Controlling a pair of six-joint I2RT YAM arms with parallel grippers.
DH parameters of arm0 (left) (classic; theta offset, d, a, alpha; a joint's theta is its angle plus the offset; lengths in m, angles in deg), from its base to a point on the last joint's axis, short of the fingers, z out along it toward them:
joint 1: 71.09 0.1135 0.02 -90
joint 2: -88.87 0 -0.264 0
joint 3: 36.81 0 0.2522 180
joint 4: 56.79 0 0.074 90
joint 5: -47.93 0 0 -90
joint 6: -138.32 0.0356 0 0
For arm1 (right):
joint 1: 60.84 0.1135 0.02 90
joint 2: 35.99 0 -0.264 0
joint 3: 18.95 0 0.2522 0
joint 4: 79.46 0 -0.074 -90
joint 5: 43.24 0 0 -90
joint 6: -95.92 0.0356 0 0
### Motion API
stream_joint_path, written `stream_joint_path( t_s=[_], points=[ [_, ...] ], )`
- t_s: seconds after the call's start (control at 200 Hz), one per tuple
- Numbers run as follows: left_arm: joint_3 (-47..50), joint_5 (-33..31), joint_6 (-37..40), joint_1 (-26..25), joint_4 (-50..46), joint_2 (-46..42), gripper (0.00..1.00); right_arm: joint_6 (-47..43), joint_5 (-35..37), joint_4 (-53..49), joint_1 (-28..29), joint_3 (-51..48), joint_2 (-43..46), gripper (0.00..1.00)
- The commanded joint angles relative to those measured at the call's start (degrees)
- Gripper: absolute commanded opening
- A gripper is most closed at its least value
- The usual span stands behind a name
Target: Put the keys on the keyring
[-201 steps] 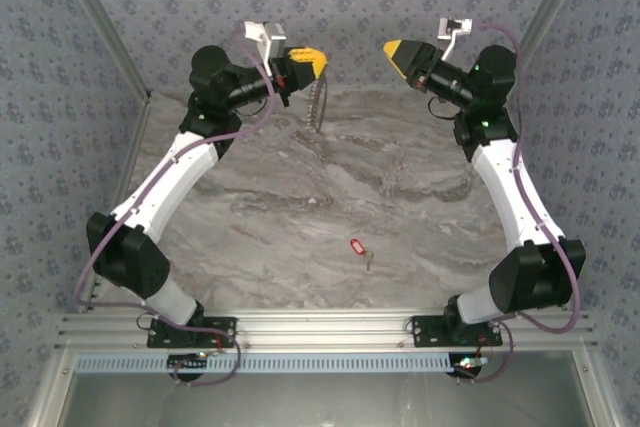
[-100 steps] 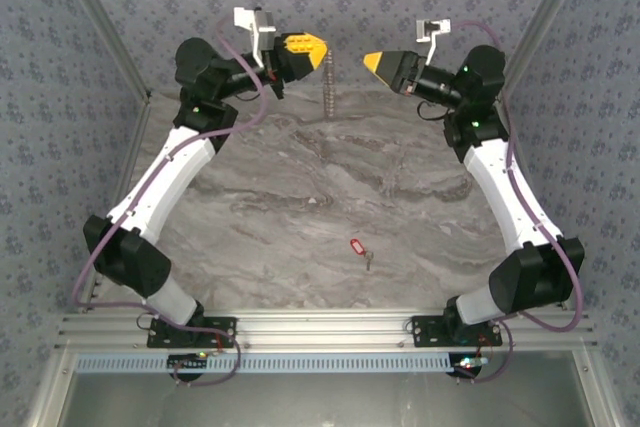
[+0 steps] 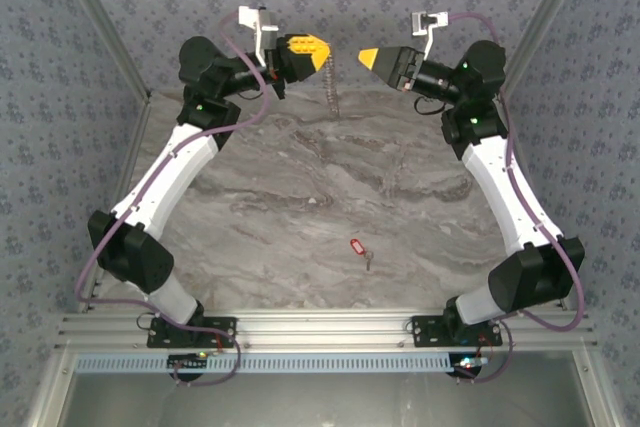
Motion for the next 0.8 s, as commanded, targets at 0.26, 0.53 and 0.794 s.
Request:
stream_joint_path(
  t_s=[0.26, 0.53, 0.794],
  points=[
    [3.68, -5.50, 6.68, -0.20, -2.96, -3.60, 0.00, -5.80, 7.11, -12.37, -1.39, -9.13, 4.10, 0.53],
    [9.53, -9.67, 8.82, -0.20, -1.32, -7.12, 0.00, -20.98, 22.93, -44.08, 1.07, -18.72, 8.26, 0.52],
    [13.60, -10.38, 8.72, -0.23, 0.55, -9.69, 0.00, -23.60, 39.15, -61.23, 9.39, -29.17, 5.65, 0.47]
  ],
)
